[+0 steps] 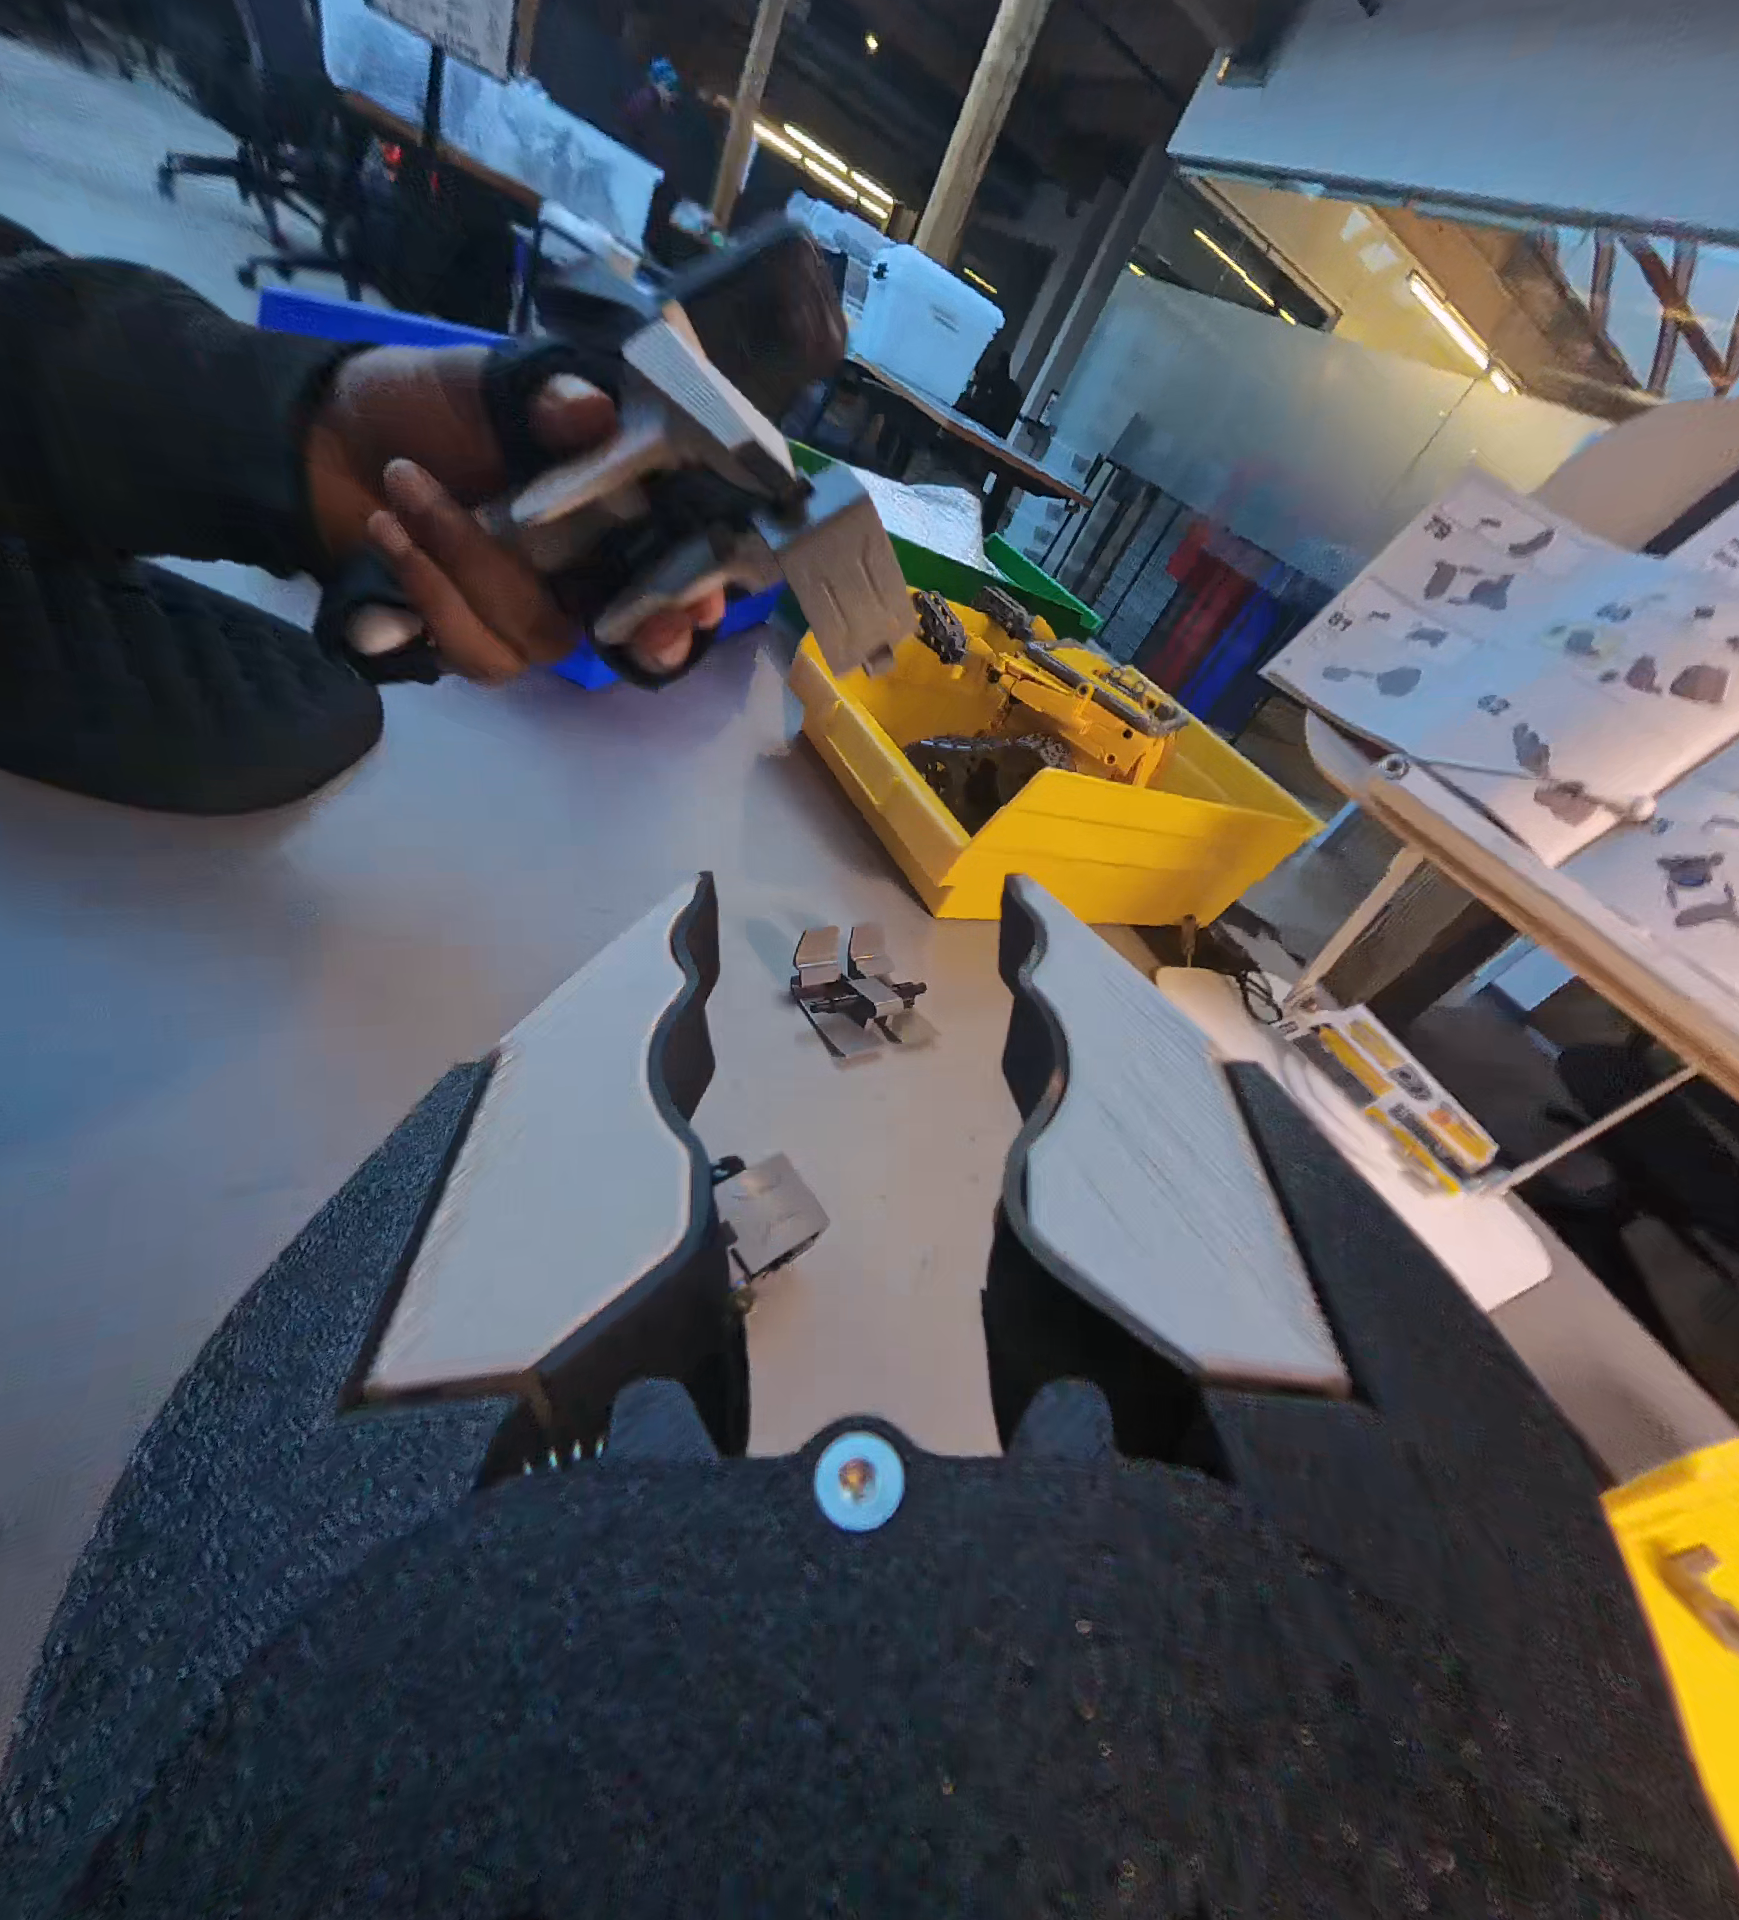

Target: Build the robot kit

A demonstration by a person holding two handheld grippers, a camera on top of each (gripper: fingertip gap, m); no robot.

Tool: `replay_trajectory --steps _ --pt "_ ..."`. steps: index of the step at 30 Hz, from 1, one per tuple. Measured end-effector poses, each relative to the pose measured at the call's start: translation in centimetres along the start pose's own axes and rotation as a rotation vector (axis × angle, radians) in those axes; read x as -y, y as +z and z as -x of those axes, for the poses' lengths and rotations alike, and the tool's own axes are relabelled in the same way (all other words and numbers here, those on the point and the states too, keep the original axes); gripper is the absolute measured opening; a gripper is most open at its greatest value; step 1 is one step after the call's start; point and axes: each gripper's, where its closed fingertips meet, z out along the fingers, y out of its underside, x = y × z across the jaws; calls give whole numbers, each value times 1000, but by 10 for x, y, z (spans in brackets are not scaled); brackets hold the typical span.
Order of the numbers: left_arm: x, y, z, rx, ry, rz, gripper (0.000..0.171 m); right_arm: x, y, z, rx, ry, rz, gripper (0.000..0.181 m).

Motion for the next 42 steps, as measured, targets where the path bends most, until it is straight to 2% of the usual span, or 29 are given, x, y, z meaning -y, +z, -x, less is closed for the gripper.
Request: replay_trajectory --steps 2,6,7,8,9,12,15,17,20,23,29,37,40,42 --pt "-8 21 9 -111 -106 -6 6 8 4 2 6 -113 32 57" --pt "-34 48 16 -182 -209 91 6 6 15 2 21 -265 125 56" --pt "-40 50 18 -181 -213 113 6 1 16 5 36 -302 147 46" --pt "-44 51 19 -174 -212 122 6 -4 16 9 60 -331 162 26" --pt "-47 50 23 -160 -213 130 6 -8 16 11 65 -341 170 26" --pt "-55 42 48 -9 -110 148 8 -32 12 12 142 -230 274 25" --pt "-36 22 70 170 86 90 20 -76 -4 -14 140 -61 538 25" --pt "-20 8 79 277 213 61 28 -104 -20 -21 190 82 694 26" --pt "-6 -9 91 419 378 65 37 -133 -34 -23 245 263 808 25" --pt "-2 -18 100 505 442 71 41 -153 -39 -24 244 345 869 25" --pt "-11 -17 108 532 457 119 45 -164 -37 -19 246 373 886 26" --pt "-14 -18 114 579 497 145 46 -162 -37 -19 229 409 801 27" --pt "-14 -20 117 601 516 149 46 -148 -35 -26 218 446 706 37" --pt "-14 -20 118 614 528 157 46 -130 -33 -41 162 463 599 51"
